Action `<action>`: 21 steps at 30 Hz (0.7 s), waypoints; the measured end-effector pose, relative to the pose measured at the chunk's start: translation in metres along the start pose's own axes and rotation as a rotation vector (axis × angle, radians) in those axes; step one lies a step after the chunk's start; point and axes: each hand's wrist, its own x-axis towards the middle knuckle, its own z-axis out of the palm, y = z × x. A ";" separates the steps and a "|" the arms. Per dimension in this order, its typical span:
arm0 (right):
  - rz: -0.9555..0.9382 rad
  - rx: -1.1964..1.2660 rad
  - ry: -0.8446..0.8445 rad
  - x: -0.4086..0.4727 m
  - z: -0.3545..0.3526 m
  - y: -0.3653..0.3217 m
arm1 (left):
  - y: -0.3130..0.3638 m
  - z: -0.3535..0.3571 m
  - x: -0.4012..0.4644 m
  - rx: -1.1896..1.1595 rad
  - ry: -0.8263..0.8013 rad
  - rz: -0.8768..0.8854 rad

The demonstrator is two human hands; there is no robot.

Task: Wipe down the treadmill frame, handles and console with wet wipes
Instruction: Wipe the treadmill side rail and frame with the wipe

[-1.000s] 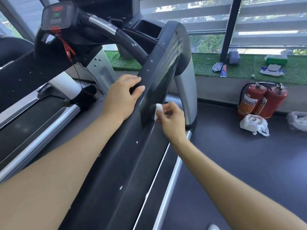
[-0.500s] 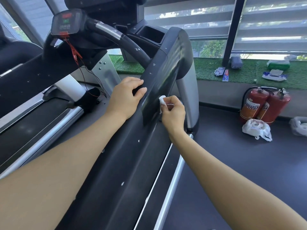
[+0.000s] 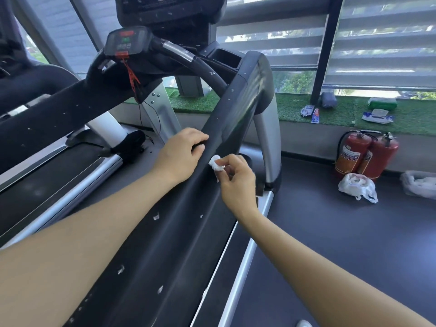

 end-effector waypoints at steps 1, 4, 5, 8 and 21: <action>-0.011 0.003 -0.013 -0.009 0.001 -0.001 | 0.000 -0.002 -0.003 -0.001 -0.012 0.002; -0.024 0.001 -0.050 -0.027 0.002 -0.001 | 0.002 -0.001 -0.009 -0.012 -0.016 0.014; -0.024 -0.005 -0.051 -0.027 0.003 -0.001 | 0.001 0.001 -0.011 -0.024 -0.006 0.016; -0.030 -0.063 0.004 -0.004 0.004 -0.002 | -0.001 0.006 -0.013 -0.054 0.033 0.014; 0.058 -0.051 0.093 0.033 0.000 -0.004 | 0.000 0.009 -0.014 -0.067 0.073 0.014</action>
